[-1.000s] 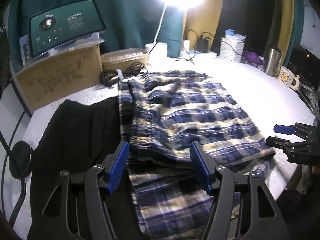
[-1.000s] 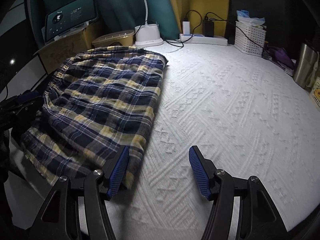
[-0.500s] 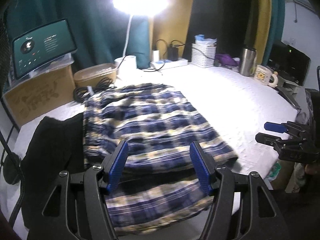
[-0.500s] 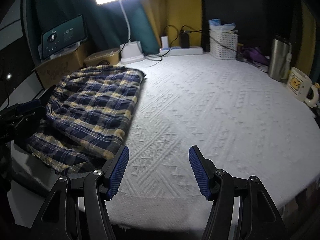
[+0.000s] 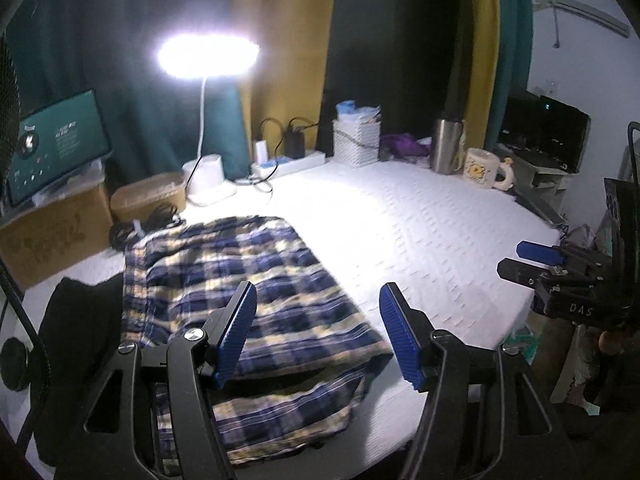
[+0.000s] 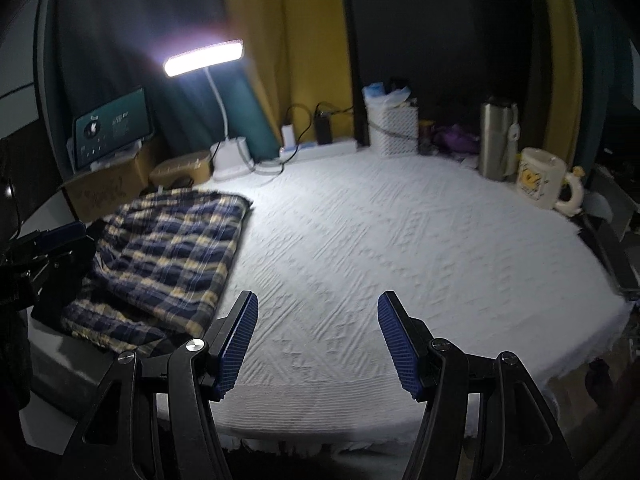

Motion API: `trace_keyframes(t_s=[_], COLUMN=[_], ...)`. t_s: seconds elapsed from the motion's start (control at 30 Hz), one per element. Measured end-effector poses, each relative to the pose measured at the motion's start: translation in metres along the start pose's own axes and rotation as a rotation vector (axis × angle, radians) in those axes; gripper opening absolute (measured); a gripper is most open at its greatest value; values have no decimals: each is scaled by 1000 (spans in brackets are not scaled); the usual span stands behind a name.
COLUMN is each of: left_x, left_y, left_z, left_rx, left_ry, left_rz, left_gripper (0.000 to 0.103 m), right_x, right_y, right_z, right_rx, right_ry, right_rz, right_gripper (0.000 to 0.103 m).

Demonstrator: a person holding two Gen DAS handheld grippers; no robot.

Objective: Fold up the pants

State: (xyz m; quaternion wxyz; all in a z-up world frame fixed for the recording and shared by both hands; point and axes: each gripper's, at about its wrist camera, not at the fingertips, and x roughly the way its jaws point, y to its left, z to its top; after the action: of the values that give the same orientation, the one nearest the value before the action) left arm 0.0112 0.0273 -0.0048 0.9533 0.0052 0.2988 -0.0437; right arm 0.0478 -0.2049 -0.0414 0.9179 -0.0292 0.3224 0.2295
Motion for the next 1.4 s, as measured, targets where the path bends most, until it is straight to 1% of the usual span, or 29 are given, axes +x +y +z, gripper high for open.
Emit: trace_keyframes(t_s=[0.13,0.23,0.3,0.47,0.53,0.63,0.7,0.77,0.9,1.03,1.13,1.2,1.4], left_x=[-10,-19,-22,-37,-45,-56,-61,-66,-76,-85,-89,-92,-105], left_y=[-12,-16,-19,-28,-29,-29,-28,-28,-28,-26,-24,-27,-27], left_z=[7,12,14,20,23,26,27,29,32,32,33,32,30], left_rx=[20,12,7,46,49,38,34,31,22,8,-1,1,0], left_ry=[-44,-80,-99,-170,-198,-237,-256,-276,-319,-383,-407,-416,-465], left_rz=[-20,-31,-31,11,13,11,14,15,18,30,30,29,22], left_gripper=[64,65,75,78,80,86,89,89,90,91,92,93,94], right_x=[-21,-33,-40,-56,-63,-73,-79,-87,-102,-120,-133,-140,-159], right_y=[-6,-9,-11,-14,-15,-15,-14,-13,-10,-3,1,4,11], right_z=[3,5,6,11,13,16,18,20,24,26,29,30,35], right_rx=[-5,-4,-5,-5,-6,-8,-12,-17,-34,-68,-87,-92,-105], right_ry=[-46,-72,-86,-120,-136,-161,-176,-198,-237,-284,-317,-340,-393], right_rz=[-38,-48,-52,-74,-85,-90,-97,-103,-126,-179,-211,-220,-234], right_gripper=[64,64,64,65,65,65,68,72,73,74,78,82,84])
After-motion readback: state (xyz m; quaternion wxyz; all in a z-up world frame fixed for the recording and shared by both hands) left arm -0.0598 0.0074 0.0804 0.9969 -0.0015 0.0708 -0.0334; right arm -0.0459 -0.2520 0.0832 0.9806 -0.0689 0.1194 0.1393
